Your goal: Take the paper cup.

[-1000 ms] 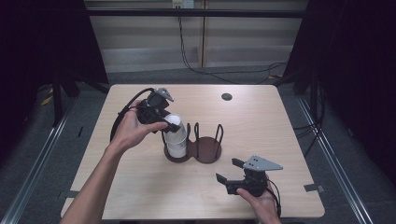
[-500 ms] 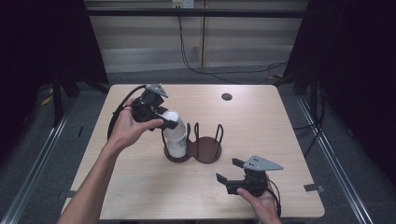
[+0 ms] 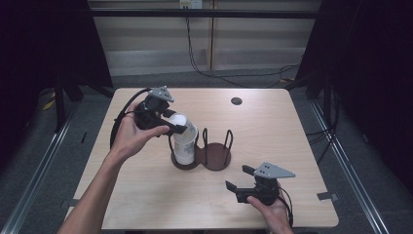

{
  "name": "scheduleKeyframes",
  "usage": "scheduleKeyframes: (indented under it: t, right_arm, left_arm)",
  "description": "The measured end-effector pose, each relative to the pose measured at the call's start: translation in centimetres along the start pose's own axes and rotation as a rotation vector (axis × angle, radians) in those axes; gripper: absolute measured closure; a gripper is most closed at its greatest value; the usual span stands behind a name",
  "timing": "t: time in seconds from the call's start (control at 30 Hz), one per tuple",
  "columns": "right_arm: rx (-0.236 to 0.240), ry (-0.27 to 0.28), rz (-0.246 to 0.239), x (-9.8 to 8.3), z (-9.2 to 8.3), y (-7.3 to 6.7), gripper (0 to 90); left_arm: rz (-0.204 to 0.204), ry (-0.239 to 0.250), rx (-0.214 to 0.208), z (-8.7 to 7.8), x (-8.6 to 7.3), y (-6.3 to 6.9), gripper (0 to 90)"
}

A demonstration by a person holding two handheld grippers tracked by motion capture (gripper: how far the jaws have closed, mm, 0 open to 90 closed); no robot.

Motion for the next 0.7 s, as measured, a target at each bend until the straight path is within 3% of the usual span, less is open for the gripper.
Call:
scheduleKeyframes:
  t: [0.3,0.7]
  right_arm:
    - [0.000,0.003,0.001,0.0,0.0,0.0,15.6]
    - [-0.001,0.001,0.000,0.0,0.0,0.0,15.5]
  left_arm:
    - [-0.043,0.060,0.015,-0.6,-0.3,-0.4,37.6]
    - [-0.048,0.136,0.007,-1.9,-0.9,-0.4,37.7]
Point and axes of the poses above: each handheld gripper's, and its own axes: z roughly forward along the jaws, x roughly out of its top, y roughly to its right, the point moved 5 cm from there along z, roughly forward along the jaws, and after that the axes turned 7 degrees about z, right-handed, at the moved point
